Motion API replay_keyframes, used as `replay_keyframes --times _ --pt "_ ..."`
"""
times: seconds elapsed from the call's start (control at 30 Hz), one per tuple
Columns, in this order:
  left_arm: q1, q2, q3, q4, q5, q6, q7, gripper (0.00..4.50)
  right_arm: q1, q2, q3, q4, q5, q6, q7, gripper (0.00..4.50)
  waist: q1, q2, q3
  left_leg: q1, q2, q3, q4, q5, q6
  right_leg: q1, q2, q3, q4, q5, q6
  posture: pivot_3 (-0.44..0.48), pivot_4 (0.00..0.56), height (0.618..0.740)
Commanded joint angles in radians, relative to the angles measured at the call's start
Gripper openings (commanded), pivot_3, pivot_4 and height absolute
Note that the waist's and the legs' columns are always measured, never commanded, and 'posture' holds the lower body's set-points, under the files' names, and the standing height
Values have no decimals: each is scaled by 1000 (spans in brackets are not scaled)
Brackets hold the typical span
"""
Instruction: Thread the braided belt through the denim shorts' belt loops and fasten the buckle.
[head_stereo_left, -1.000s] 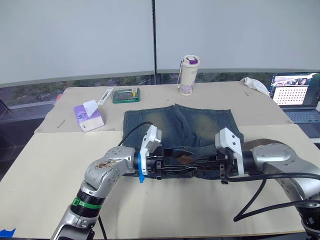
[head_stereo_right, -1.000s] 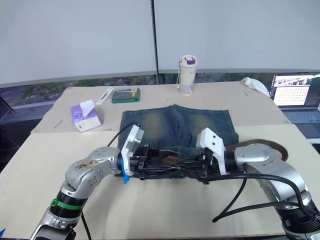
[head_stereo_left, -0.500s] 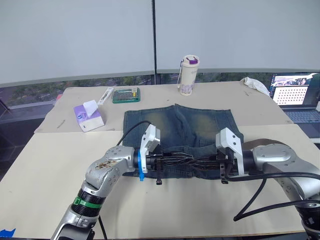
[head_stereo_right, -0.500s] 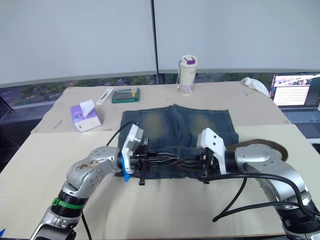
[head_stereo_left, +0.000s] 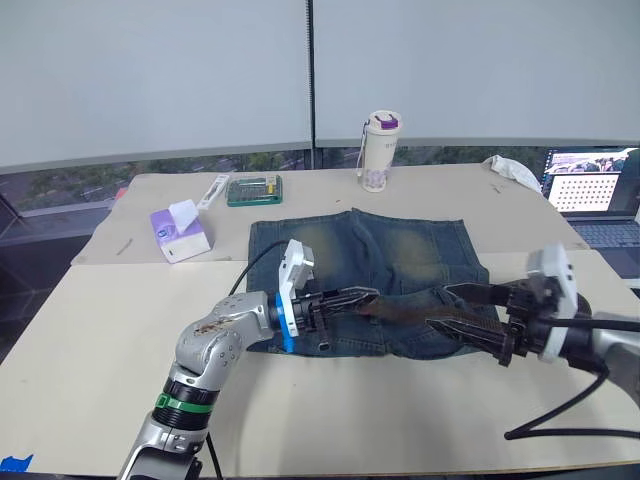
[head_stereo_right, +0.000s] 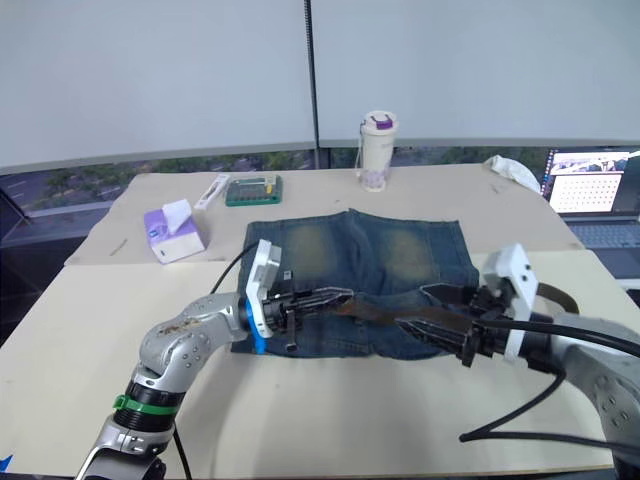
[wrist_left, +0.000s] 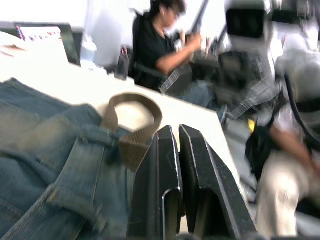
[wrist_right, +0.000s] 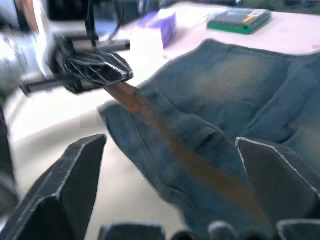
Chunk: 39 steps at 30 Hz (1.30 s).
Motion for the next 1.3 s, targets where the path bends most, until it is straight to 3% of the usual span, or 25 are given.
replay_keyframes --times 0.03,0.23,0.33,0.5,0.73,0.87,1.3 --pt "-34 -26 77 -23 -134 97 68 0 108 75 1 -103 201 12 -102 4443 -3 0 0 -1 0 0 0 0 0 0 0 1 0 0 0 0 150 740" --pt "-43 -50 123 -12 -243 193 133 0 143 291 177 -82 233 -76 -284 4443 -19 0 -2 1 0 2 -2 0 0 1 1 1 1 -1 1 0 150 740" --pt "-34 -56 129 -16 -275 220 155 0 96 407 249 -47 197 -151 -352 4443 -19 0 -2 4 0 1 -2 1 -1 -1 1 1 1 -1 1 0 150 740" --pt "-12 -68 136 -28 -306 236 194 0 39 572 290 35 162 -286 -393 4443 -16 2 -3 4 -2 0 -3 2 -4 -1 0 1 1 -1 1 0 150 740" --pt "3 -74 143 -47 -336 239 234 0 47 615 344 83 99 -374 -339 4443 -21 4 -4 4 -2 0 -4 2 -4 -2 1 1 1 -1 1 0 150 740" --pt "22 -69 129 -69 -325 227 238 0 -8 676 311 155 155 -438 -321 4443 -27 5 -5 4 -2 0 -4 2 -4 -2 1 1 1 -1 1 0 150 740" --pt "10 -76 128 -47 -298 191 261 0 32 659 342 143 153 -441 -270 4443 -28 8 -7 4 -2 0 -5 2 -4 -2 1 1 0 -1 1 0 150 740"
